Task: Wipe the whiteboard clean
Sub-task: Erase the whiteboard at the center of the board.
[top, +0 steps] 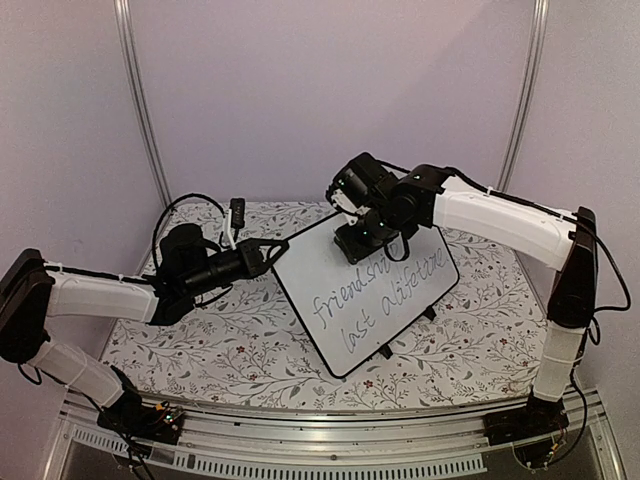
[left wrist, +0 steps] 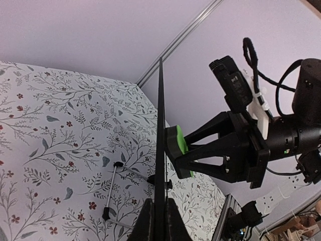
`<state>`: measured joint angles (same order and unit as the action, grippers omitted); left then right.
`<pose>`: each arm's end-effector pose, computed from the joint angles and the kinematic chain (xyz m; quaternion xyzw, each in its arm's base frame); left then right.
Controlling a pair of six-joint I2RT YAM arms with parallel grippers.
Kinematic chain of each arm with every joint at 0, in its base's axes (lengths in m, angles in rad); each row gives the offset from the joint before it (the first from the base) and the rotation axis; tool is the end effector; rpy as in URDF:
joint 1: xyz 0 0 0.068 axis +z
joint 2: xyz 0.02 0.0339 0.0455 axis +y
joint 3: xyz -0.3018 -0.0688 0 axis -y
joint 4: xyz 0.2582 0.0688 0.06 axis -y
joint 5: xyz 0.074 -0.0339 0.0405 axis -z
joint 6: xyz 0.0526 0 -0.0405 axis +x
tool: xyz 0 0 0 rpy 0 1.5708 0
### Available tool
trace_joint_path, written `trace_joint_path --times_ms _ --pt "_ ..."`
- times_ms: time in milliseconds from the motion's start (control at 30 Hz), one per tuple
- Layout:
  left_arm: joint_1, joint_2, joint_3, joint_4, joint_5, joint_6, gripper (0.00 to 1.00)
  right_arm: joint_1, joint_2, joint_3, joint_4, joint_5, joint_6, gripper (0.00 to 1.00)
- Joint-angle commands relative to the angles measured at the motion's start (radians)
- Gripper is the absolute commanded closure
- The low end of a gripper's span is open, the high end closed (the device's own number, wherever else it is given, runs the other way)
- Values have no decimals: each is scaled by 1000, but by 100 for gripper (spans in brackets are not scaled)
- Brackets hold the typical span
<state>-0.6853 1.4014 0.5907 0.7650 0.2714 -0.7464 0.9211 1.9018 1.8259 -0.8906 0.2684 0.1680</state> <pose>0.2350 -0.2103 0.2595 0.0715 0.7190 -0.5230 0.4522 0.2839 0.3506 0.3365 -0.3109 0.8945 0.0435 0.3184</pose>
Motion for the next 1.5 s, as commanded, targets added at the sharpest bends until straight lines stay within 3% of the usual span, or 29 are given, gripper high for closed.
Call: trace_joint_path --times_ms 0,200,567,1067,1467 --pt "-5 13 -6 75 44 38 100 -8 37 34 51 -6 -25 99" --pt "-5 13 -6 74 42 41 100 10 51 19 44 -61 -39 100" --pt "-6 17 -5 78 44 38 100 16 -59 -201 80 -55 31 100" --pt "-6 16 -5 82 50 39 100 -1 75 63 47 -26 -30 100" --pt "-5 20 -6 81 48 39 100 -12 -24 -124 72 -82 -2 100"
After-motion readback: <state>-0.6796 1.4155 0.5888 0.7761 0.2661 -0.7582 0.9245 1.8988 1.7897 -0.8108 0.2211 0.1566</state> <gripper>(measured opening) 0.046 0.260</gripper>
